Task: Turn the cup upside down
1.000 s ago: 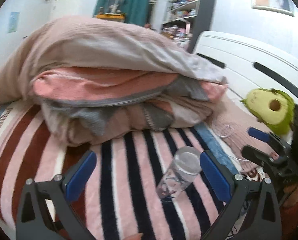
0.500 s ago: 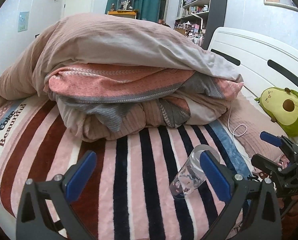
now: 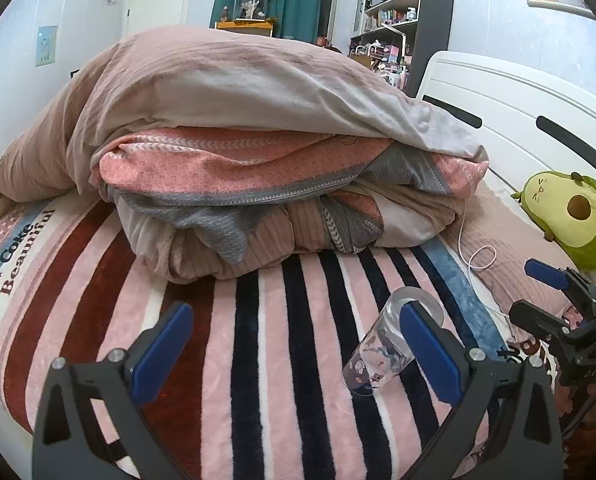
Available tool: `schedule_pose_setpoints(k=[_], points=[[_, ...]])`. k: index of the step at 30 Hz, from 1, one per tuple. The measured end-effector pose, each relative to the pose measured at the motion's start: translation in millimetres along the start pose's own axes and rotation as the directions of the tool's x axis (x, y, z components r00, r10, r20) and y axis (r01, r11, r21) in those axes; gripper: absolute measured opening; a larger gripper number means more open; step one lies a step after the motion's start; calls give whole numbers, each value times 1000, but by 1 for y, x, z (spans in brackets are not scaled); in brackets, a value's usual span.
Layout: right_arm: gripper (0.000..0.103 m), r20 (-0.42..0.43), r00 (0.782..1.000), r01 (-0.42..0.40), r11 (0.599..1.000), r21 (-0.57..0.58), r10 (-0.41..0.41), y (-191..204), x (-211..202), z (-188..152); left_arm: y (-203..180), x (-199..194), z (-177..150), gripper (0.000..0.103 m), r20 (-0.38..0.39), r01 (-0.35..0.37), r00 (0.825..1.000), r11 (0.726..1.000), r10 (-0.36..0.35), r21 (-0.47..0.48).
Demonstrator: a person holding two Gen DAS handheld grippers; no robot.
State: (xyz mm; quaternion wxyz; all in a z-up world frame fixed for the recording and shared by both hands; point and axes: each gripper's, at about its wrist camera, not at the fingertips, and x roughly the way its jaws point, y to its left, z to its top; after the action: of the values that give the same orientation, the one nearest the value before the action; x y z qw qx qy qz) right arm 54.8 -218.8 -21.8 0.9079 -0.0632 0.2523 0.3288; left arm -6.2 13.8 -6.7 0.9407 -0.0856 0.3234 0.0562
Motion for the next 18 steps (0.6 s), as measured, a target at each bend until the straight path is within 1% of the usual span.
schedule_pose_setpoints(k=[10,18], points=[[103,2,1000,-13,999,47,13,-5,1,-1,-2,-2,-3,103,-11,-9,1000,1000,9,9],[103,2,1000,-15,998,54,14,-5,2,-2,-4,-4,-5,103,-20,-10,1000,1000,10,11]])
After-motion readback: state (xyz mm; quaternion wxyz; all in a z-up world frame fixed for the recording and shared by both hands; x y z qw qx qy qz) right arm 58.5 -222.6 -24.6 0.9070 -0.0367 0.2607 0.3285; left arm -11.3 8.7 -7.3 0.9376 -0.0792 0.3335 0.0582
